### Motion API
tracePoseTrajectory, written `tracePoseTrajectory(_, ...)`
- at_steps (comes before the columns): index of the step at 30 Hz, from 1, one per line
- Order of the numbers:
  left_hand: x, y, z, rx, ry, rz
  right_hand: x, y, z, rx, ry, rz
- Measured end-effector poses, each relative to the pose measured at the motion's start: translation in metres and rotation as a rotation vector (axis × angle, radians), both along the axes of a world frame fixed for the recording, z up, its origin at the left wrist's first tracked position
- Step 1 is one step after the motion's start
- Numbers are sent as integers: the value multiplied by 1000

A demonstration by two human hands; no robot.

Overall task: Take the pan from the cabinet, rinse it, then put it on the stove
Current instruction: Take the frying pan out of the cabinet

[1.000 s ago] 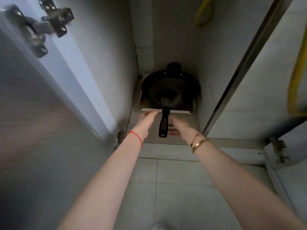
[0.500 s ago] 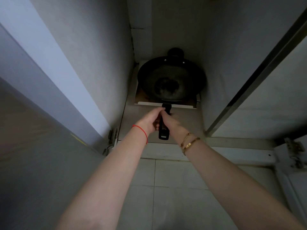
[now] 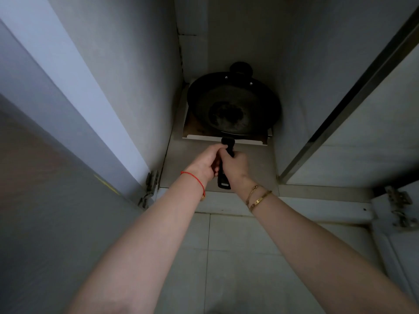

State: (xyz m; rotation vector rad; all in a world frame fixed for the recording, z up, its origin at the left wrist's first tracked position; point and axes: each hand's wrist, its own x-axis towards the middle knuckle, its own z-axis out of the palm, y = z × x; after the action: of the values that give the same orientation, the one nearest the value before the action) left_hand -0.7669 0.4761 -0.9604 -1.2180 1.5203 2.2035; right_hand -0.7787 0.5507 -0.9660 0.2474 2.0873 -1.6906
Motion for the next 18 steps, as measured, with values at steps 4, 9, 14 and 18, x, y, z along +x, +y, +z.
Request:
tracePoseTrajectory(4, 24, 15, 13, 22, 3, 10, 24, 17, 13, 1, 24, 20)
tracePoseTrajectory(9, 76, 49, 33, 100, 43, 27, 74, 57, 31, 19, 80, 61)
tracePoseTrajectory(14, 137, 77, 62, 142, 65, 51, 131, 85, 67, 114, 106, 128)
tracePoseTrajectory(18, 198, 100, 99, 182, 73, 54, 192, 115, 110, 94, 40, 174)
